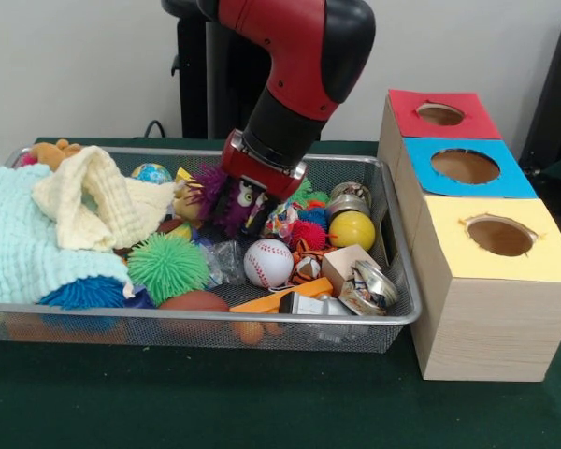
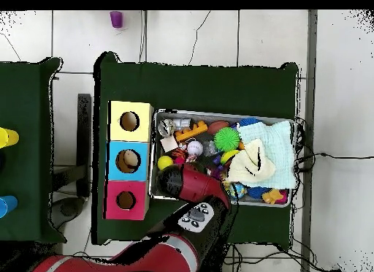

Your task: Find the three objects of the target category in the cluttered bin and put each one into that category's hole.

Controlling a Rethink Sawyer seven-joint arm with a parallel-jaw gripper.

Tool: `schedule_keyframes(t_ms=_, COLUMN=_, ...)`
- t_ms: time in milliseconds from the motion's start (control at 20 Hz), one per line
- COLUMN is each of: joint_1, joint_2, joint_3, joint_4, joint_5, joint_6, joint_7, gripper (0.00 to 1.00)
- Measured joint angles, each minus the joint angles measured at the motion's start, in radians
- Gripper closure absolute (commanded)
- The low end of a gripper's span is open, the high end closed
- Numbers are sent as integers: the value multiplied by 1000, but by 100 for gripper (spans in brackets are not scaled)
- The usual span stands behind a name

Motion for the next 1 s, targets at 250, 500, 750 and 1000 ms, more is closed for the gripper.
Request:
schedule_keyframes(t_ms=250, joint_1=-19, joint_2=2, joint_3=0, joint_4=-73, joint_5=-27, joint_6=128, joint_7=0, gripper=0)
schedule_keyframes(t_ms=500, joint_1=-19, joint_2=4, joint_3=0, joint_4=-137, joint_5=-43, joint_6=209, joint_7=0, gripper=0)
schedule_keyframes(t_ms=750, joint_1=-17, joint_2=2, joint_3=0, joint_4=-193, joint_5=-51, joint_6=274, joint_7=0, gripper=0)
schedule_keyframes(t_ms=1000, joint_1=-17, joint_2=2, joint_3=0, joint_4=-244, joint_5=-51, joint_6=342, joint_7=0, gripper=0)
